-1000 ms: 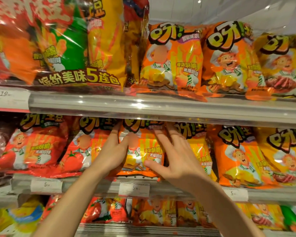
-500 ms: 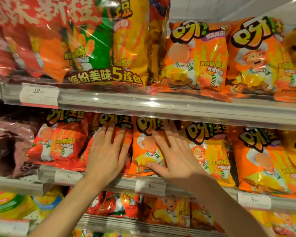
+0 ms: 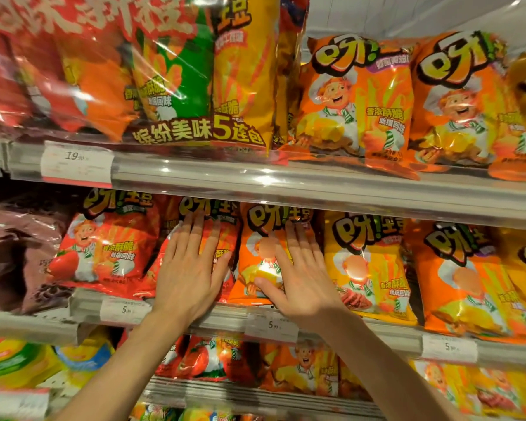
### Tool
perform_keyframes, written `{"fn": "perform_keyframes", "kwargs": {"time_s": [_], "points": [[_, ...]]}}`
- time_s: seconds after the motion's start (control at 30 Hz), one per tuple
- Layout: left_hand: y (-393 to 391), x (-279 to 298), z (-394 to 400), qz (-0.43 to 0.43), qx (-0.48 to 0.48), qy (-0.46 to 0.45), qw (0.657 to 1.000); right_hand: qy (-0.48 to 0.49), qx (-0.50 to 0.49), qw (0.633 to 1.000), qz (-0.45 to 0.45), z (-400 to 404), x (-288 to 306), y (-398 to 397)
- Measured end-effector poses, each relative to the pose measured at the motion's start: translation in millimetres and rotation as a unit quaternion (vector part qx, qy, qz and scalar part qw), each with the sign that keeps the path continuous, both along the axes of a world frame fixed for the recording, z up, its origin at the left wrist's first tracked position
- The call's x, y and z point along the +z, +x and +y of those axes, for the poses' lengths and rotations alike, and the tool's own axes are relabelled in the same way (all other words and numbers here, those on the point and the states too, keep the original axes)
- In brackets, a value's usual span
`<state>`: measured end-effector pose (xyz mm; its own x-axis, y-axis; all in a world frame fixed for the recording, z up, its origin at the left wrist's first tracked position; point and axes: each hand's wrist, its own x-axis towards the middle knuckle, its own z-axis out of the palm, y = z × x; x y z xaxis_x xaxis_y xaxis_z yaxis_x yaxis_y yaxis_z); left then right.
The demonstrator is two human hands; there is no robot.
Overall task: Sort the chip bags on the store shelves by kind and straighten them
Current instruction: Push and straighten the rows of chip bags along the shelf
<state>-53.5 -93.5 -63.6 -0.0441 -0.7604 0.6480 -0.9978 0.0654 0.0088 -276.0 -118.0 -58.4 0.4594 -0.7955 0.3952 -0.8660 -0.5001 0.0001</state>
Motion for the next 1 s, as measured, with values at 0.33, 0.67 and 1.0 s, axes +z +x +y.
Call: {"fn": "perform_keyframes", "kwargs": {"time_s": [0.33,0.67,1.0], "points": [[-18.9,4.2,19.2,0.136,-0.097,-0.056,0.984,-0.035,-0.049,0.991,-0.123,39.3,13.5,-27.6],[-169.5,19.4,28.5,0.218,-0.170,-0.027,0.961,-0.037,-0.210,0.944,-0.253,64.0,41.8,-161.9],[-256.2,23.8,6.1,0.263,-0.086,0.095,0.956,0.027,-0.265,0.933,-0.243,53.2,41.3,-268.7]]}}
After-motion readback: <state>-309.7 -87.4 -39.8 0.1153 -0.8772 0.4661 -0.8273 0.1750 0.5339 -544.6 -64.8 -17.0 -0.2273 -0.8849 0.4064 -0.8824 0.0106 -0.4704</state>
